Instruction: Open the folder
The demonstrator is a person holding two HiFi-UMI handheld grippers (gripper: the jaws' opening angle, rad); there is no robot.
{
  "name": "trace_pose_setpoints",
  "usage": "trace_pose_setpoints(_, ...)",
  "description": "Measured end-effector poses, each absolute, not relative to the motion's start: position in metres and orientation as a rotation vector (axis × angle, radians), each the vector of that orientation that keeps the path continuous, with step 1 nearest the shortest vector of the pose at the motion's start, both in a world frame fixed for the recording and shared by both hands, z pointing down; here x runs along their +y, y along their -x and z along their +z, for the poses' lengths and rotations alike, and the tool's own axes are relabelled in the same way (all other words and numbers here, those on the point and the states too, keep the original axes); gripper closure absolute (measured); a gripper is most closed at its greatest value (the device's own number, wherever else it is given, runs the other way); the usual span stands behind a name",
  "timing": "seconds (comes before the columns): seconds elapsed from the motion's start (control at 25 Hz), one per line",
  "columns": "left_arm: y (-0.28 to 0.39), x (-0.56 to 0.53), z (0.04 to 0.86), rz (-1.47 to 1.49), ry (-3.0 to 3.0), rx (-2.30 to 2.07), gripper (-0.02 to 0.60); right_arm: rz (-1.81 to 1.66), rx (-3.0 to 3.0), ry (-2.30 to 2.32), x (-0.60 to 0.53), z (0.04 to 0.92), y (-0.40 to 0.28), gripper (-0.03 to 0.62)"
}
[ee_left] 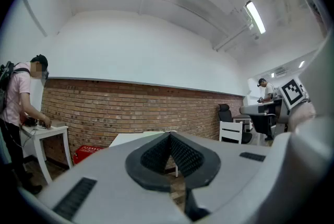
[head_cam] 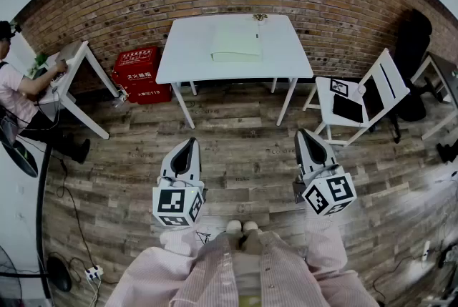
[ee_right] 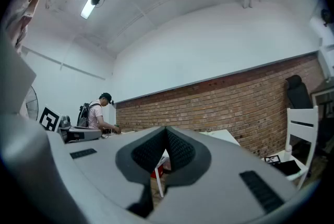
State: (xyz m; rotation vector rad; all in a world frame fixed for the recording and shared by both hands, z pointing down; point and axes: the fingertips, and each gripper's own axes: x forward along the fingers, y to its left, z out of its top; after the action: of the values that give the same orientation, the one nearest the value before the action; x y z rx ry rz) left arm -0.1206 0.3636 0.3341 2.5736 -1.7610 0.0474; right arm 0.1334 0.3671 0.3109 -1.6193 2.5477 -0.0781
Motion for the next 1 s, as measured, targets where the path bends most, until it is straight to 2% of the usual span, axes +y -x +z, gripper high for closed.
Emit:
trace_pose_setpoints(0.84, 0.093, 0.350, 0.346, 0.025, -2.471, -1.849, 0.584, -0.151, 2.558, 1.569, 0.343, 0.330, -0.175, 0.588)
trace_pose_setpoints(0.92, 0.088, 0.350, 0.348, 0.023, -2.461, -1.855, 0.567, -0.151, 2.552, 1.571, 0.340, 0.331, -0.182, 0.586)
trace_pose_setpoints(1.0, 0.085, 0.349, 0.349, 0.020, -2.455, -1.860, 0.544, -0.160, 2.544, 1.568, 0.337, 0.332, -0.187, 0.553)
